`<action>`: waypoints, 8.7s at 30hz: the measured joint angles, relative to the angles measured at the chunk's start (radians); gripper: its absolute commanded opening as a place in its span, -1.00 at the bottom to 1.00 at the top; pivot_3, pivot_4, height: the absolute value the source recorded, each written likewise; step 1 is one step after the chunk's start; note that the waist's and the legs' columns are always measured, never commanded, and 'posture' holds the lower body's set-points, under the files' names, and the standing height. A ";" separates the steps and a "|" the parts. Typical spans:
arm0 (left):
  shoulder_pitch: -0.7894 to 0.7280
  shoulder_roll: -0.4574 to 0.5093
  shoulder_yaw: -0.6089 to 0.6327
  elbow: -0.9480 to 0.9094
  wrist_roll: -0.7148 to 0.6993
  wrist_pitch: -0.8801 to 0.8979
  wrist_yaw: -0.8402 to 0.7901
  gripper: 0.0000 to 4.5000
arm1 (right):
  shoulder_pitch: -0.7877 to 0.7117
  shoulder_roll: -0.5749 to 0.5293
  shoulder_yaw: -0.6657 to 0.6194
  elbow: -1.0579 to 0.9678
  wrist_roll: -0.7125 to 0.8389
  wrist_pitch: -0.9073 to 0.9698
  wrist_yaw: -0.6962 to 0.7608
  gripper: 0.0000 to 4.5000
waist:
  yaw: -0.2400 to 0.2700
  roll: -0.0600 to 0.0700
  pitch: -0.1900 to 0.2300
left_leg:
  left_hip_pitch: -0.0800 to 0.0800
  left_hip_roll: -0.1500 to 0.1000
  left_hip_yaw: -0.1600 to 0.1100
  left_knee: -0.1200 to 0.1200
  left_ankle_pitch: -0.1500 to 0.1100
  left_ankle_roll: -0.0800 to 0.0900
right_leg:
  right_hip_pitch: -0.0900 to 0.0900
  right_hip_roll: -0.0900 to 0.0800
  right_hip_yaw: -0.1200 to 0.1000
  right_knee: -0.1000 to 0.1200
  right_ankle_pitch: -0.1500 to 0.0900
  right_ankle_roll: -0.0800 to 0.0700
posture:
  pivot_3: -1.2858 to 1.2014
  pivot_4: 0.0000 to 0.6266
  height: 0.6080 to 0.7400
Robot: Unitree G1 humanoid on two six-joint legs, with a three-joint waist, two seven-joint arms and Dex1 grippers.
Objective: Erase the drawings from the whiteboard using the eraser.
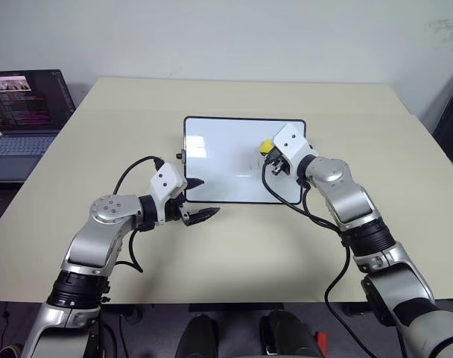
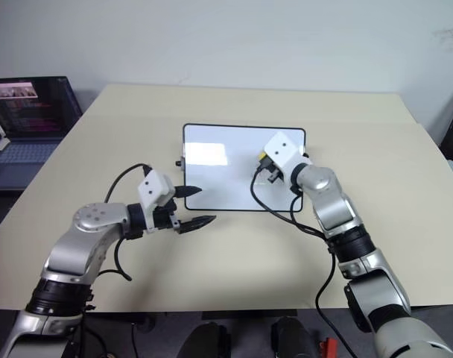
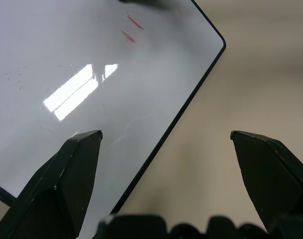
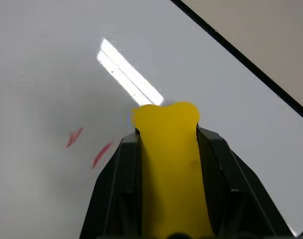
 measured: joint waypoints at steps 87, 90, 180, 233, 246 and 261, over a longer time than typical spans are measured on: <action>-0.060 -0.061 -0.016 0.010 -0.007 0.004 -0.013 1.00 | 0.312 0.015 -0.210 -0.544 0.262 0.389 0.123 -0.48 | 0.004 0.001 0.001 | -0.007 -0.002 -0.002 -0.002 0.000 0.001 | -0.004 -0.003 -0.002 -0.003 -0.001 0.001 | 0.03 -0.52 1.00; -0.100 -0.088 -0.019 0.024 -0.017 0.003 -0.013 1.00 | 0.392 -0.032 -0.251 -0.610 0.269 0.416 0.095 -0.48 | 0.003 0.001 0.001 | -0.006 -0.002 -0.001 -0.002 0.000 0.001 | -0.004 -0.003 -0.002 -0.003 -0.001 0.002 | 0.03 -0.52 1.00; -0.175 -0.166 -0.052 0.110 -0.022 0.000 -0.021 1.00 | 0.136 -0.012 -0.022 -0.111 -0.031 -0.018 -0.053 -0.48 | -0.003 0.001 0.001 | -0.001 -0.001 0.000 0.000 0.001 0.002 | -0.001 0.003 0.001 0.000 0.001 0.002 | 0.03 -0.52 1.00; -0.174 -0.170 -0.055 0.111 -0.021 -0.004 -0.021 1.00 | 0.163 -0.059 -0.046 -0.140 -0.021 0.015 0.022 -0.48 | -0.003 0.000 0.001 | 0.000 0.000 0.000 -0.001 0.002 0.003 | 0.000 0.003 0.001 -0.001 0.001 0.003 | 0.03 -0.52 1.00; -0.172 -0.171 -0.055 0.110 -0.022 -0.004 -0.021 1.00 | 0.094 -0.037 -0.079 -0.055 -0.053 -0.046 -0.108 -0.48 | -0.002 0.000 0.001 | -0.001 -0.001 0.001 -0.001 0.004 0.006 | 0.000 0.003 0.001 -0.002 0.001 0.004 | 0.03 -0.52 1.00; -0.168 -0.171 -0.055 0.110 -0.022 -0.003 -0.021 1.00 | 0.202 -0.059 0.054 -0.189 -0.031 0.032 0.068 -0.48 | -0.002 0.000 0.001 | -0.001 -0.001 0.000 -0.001 0.004 0.006 | -0.001 0.003 0.001 -0.001 0.001 0.005 | 0.03 -0.52 1.00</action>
